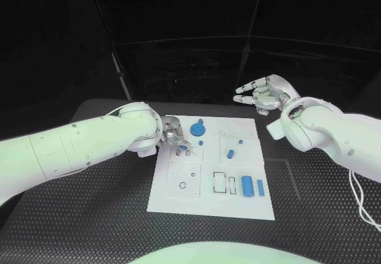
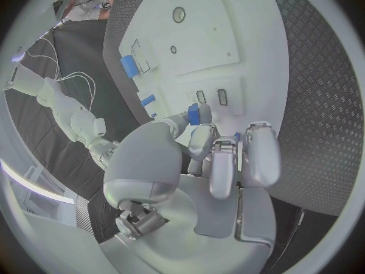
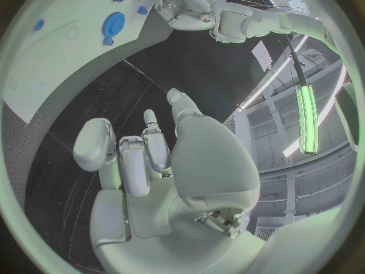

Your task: Assemble the parts on the task board

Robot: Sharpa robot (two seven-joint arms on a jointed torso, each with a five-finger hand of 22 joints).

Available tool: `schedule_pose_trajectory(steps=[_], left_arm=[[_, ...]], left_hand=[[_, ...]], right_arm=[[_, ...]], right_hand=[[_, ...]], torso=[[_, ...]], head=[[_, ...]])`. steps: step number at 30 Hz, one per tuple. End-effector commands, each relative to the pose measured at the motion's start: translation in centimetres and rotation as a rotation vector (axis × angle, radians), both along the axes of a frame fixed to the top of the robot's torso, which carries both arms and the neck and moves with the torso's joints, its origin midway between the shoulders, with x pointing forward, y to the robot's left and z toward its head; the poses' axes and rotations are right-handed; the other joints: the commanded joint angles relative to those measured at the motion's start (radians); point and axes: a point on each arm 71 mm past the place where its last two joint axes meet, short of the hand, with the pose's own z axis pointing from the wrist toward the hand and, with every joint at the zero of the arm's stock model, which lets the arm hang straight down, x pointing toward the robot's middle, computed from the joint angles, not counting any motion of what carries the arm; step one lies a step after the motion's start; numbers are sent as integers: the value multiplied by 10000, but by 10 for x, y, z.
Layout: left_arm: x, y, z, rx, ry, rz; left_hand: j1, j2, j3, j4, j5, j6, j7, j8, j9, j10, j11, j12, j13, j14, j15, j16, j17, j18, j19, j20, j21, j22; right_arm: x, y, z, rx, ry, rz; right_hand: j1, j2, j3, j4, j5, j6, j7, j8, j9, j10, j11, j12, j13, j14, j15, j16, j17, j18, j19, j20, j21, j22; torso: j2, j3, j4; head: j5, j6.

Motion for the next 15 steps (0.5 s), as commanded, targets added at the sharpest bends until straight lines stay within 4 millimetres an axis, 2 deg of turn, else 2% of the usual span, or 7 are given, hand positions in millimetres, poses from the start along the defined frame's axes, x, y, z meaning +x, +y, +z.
schedule_pose_trajectory(steps=[1,6,8,15], left_arm=[[0,1,4,-371,-939,591],[-3,-1,-3,-279,-1147,620],[-3,-3,-5,-270,-1159,626],[-3,-9,-11,-149,-1141,497]], left_hand=[[-267,-110,1947,-1589,26,-34,-49,77,127,85,13,36,10,1033,-55,31,2633,-210,76,1,74,89],[-394,-181,2150,-1622,24,-52,-53,110,204,86,9,25,-14,1033,-55,31,2633,-210,81,-3,69,99],[-399,-183,2158,-1624,24,-53,-53,111,208,86,9,25,-14,1033,-55,31,2633,-210,82,-3,70,100],[-429,-195,2204,-1631,23,-62,-52,116,226,83,9,18,-27,1033,-56,31,2633,-212,87,-4,72,108]], right_arm=[[0,0,1,-32,-23,74],[1,0,1,-40,-11,65],[1,0,1,-41,-8,68],[1,0,1,-42,-1,84]], right_hand=[[-27,35,-73,9,-51,-2,-15,37,-10,-28,-46,-15,-9,747,-83,-68,1203,-24,-9,-91,-48,-13],[-27,35,-73,9,-51,-2,-15,37,-10,-28,-46,-15,-9,747,-83,-68,1203,-24,-9,-91,-48,-13],[-27,35,-73,9,-51,-2,-15,37,-10,-28,-46,-15,-9,747,-83,-68,1203,-24,-9,-91,-48,-13],[-27,35,-73,9,-51,-2,-15,37,-10,-28,-46,-15,-9,747,-83,-68,1203,-24,-9,-91,-48,-13]], torso=[[-4,9,18],[-1,14,21],[1,4,11],[13,18,7]], head=[[26,1],[44,-14],[50,-18],[74,-34]])
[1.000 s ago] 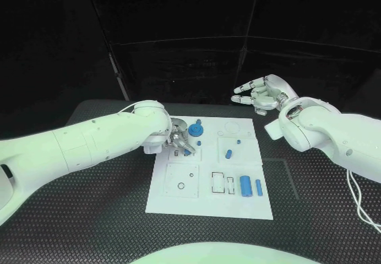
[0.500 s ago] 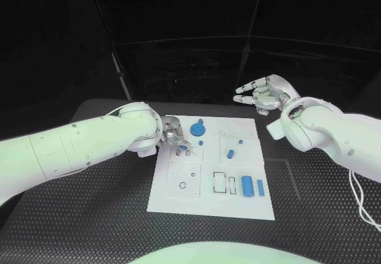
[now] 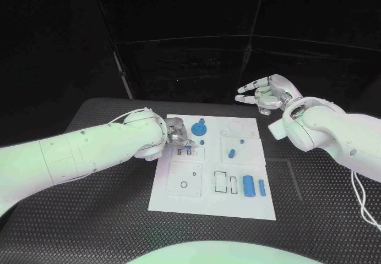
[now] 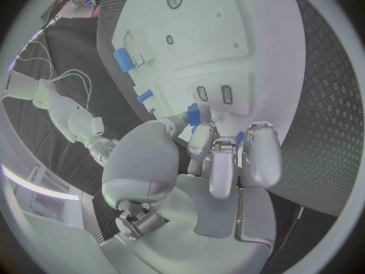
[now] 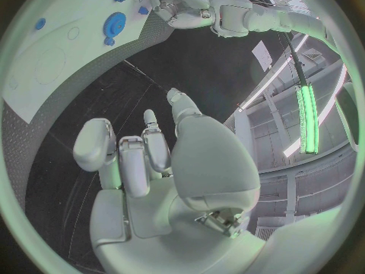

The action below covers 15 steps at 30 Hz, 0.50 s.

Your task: Assemble the parts on the task board

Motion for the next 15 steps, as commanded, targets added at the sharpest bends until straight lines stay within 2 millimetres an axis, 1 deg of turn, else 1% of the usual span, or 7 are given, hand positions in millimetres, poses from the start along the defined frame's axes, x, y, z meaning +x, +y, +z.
schedule_pose_trajectory(steps=[1,2,6,15], left_arm=[[2,-2,1,168,-358,35],[2,-3,1,209,-343,-3],[2,-5,-1,444,-266,-208],[2,-8,-3,1135,-220,-711]], left_hand=[[-58,25,1540,-1457,24,-23,-14,41,17,83,8,19,-7,1032,-56,31,2634,-57,87,-2,36,112],[-61,23,1542,-1457,24,-25,-14,42,18,82,8,17,-10,1032,-56,31,2634,-58,91,-2,40,118],[-65,21,1544,-1458,23,-26,-13,42,20,66,8,-9,-45,1032,-55,31,2634,-58,89,-2,38,115],[-68,10,1574,-1481,23,-39,-14,44,34,30,9,-63,-116,1032,-54,31,2634,-55,81,-2,28,104]], right_arm=[[0,2,1,-16,-33,104],[0,2,1,-17,-33,108],[0,3,1,-25,-36,124],[1,3,1,-33,-43,135]], right_hand=[[-27,36,-74,9,-52,-2,-16,37,-11,-27,-47,-15,-9,747,-83,-68,1204,-24,-9,-90,-48,-14],[-27,36,-74,9,-52,-2,-16,37,-11,-27,-47,-15,-9,747,-83,-68,1204,-24,-9,-90,-48,-14],[-27,36,-74,9,-52,-2,-16,37,-11,-27,-47,-15,-9,747,-83,-68,1204,-24,-9,-90,-48,-14],[-36,38,-90,17,-95,-8,-15,40,-13,-25,-46,-11,-9,748,-82,-67,1209,-25,-6,-90,-48,-11]], torso=[[14,7,-6],[14,2,-6],[15,6,-6],[20,2,-13]], head=[[-6,-12],[-5,-13],[5,-21],[-5,-77]])
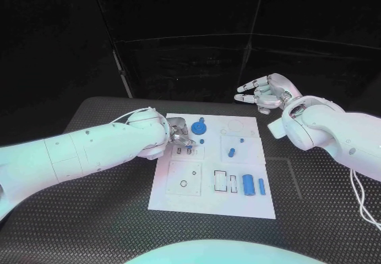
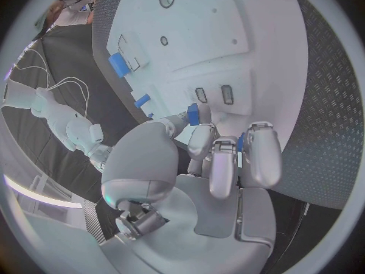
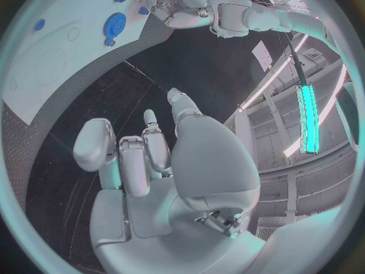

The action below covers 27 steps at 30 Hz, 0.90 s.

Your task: Assemble the parts on the task board

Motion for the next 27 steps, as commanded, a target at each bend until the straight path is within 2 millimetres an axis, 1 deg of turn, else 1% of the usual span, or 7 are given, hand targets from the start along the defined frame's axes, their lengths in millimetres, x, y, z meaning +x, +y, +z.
schedule_pose_trajectory(steps=[1,6,8,16,21,27], left_arm=[[1,0,-1,683,-40,-367],[2,0,-2,827,-54,-391],[3,-1,-3,860,-43,-399],[1,-2,-6,960,73,-489],[1,-2,-7,986,117,-541],[0,-3,-8,1075,234,-625]], left_hand=[[19,94,1439,-1401,25,-38,-16,44,10,34,6,-58,-3,1034,-57,31,2634,-56,79,-2,26,103],[17,92,1443,-1404,25,-39,-16,46,13,43,6,-44,15,1034,-57,31,2634,-57,82,-2,29,107],[17,92,1443,-1404,24,-39,-16,46,14,51,6,-32,31,1034,-57,31,2634,-57,82,-2,29,107],[10,88,1447,-1406,24,-36,-15,51,20,63,7,-14,53,1034,-56,31,2634,-59,86,-2,33,115],[4,85,1448,-1407,23,-34,-15,54,23,60,7,-19,45,1034,-56,31,2634,-58,82,-2,28,108],[-3,85,1451,-1407,22,-32,-15,58,28,63,8,-16,49,1034,-56,31,2634,-56,77,-2,22,102]], right_arm=[[0,2,2,-24,-59,101],[0,2,2,-21,-62,114],[0,2,2,-20,-62,120],[0,2,2,-20,-61,127],[0,3,1,-18,-61,132],[0,3,1,-15,-56,152]], right_hand=[[-36,38,-58,-15,-34,-9,-15,40,-14,-25,-46,-11,-10,748,-82,-67,1211,-25,-6,-90,-48,-12],[-36,38,-58,-15,-34,-9,-15,40,-14,-25,-46,-11,-10,748,-82,-67,1211,-25,-6,-90,-48,-12],[-36,38,-58,-15,-34,-9,-15,40,-14,-25,-46,-11,-10,748,-82,-67,1211,-25,-6,-90,-48,-12],[-36,38,-58,-15,-34,-9,-15,40,-14,-25,-46,-11,-10,748,-82,-67,1211,-25,-6,-90,-48,-12],[-36,38,-58,-15,-34,-9,-15,40,-14,-25,-46,-11,-10,748,-82,-67,1211,-25,-6,-90,-48,-12],[-36,38,-58,-15,-34,-9,-15,40,-14,-25,-46,-11,-10,748,-82,-67,1211,-25,-6,-90,-48,-12]], torso=[[3,-3,-1],[3,-5,4],[5,0,3],[2,-5,11],[-4,-2,25],[-6,3,17]], head=[[-3,-22],[-6,-51],[-2,-54],[-20,-106],[-9,-125],[21,-156]])
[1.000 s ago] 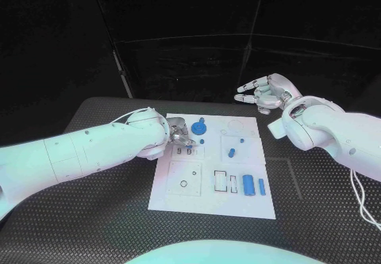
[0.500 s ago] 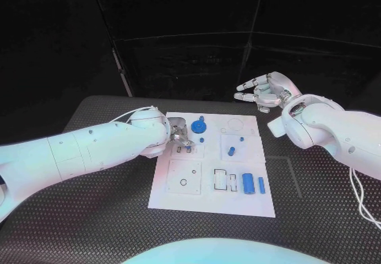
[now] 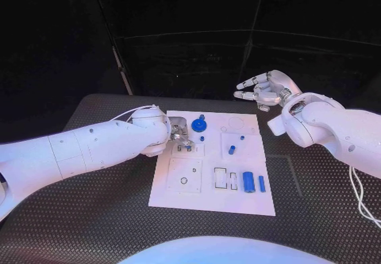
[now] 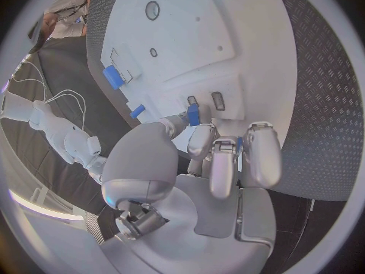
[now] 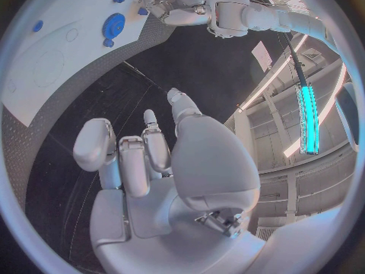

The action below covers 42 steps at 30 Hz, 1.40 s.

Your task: Assemble the parts on the task board

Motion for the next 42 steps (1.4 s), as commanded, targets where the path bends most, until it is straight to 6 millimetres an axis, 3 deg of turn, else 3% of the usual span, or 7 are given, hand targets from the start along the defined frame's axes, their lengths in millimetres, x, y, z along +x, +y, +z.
schedule_pose_trajectory(steps=[1,42], left_arm=[[-1,0,-3,310,190,-139],[-5,-3,-7,714,741,-567]], left_hand=[[-7,80,1403,-1355,64,-18,-35,48,8,44,-10,-27,-7,1035,-57,31,2634,-52,64,-2,8,82],[-48,75,1415,-1352,63,-18,-33,64,34,16,-5,-64,-57,1035,-50,31,2634,-27,-9,1,-72,-21]], right_arm=[[0,1,2,-10,-56,104],[1,3,0,-52,-5,170]], right_hand=[[-36,38,-59,-14,-35,-9,-15,40,-15,-25,-46,-11,-11,748,-82,-67,1212,-24,-6,-90,-48,-13],[-41,66,-67,-1,-54,-13,-16,46,-15,-17,-45,-1,-3,750,-82,-66,1217,-24,-6,-90,-51,-18]], torso=[[-9,4,-1],[-3,1,-7]], head=[[23,-14],[74,-90]])
